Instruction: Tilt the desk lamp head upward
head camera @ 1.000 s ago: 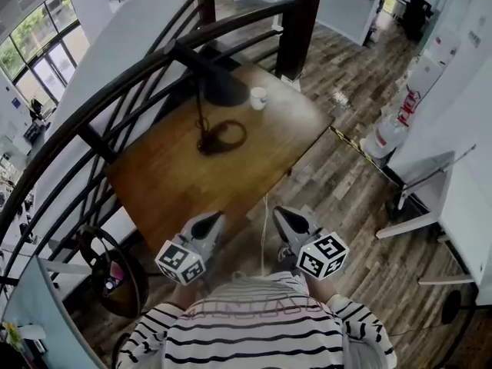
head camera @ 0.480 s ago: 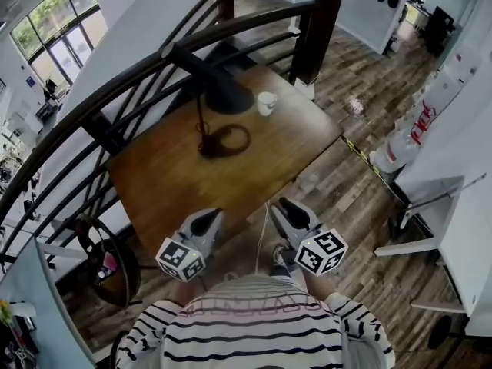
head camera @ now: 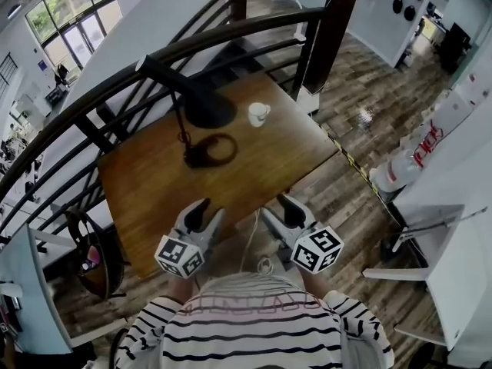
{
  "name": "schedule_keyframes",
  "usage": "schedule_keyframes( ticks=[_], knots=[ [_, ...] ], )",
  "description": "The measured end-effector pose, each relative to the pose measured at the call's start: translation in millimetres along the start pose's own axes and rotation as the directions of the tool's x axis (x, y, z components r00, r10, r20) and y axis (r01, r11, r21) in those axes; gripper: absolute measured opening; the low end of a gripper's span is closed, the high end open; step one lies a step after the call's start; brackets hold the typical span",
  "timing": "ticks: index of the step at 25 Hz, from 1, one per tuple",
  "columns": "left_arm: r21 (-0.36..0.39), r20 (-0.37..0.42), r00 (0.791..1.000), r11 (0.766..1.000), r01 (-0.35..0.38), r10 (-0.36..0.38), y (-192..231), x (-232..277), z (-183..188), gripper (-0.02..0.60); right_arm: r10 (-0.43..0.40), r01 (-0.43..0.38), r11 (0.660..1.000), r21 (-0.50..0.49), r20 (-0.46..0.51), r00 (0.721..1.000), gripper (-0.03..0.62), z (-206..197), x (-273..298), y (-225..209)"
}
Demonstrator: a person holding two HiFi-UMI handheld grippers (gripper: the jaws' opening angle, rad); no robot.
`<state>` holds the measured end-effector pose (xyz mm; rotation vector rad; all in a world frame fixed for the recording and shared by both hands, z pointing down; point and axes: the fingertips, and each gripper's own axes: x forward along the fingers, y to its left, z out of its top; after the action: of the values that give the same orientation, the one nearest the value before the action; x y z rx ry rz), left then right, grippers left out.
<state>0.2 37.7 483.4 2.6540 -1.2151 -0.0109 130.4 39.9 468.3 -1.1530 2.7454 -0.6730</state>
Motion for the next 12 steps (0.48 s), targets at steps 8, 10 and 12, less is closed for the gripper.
schedule_keyframes(
  ticks=[8, 10, 12],
  knots=[
    [-0.017, 0.017, 0.988, 0.988, -0.154, 0.154, -3, 30, -14, 0.235, 0.083, -0.082, 0.997, 0.011, -0.044, 0.996, 0.241, 9, -6, -47],
    [-0.024, 0.015, 0.984, 0.984, -0.179, 0.180, -2, 33, -17, 0.238, 0.101, -0.100, 0.995, 0.017, -0.059, 0.993, 0.241, 9, -3, -55],
    [-0.028, 0.006, 0.980, 0.980, -0.198, 0.198, 4, 36, -21, 0.238, 0.113, -0.111, 0.993, 0.032, -0.066, 0.991, 0.242, 9, 5, -63]
  ],
)
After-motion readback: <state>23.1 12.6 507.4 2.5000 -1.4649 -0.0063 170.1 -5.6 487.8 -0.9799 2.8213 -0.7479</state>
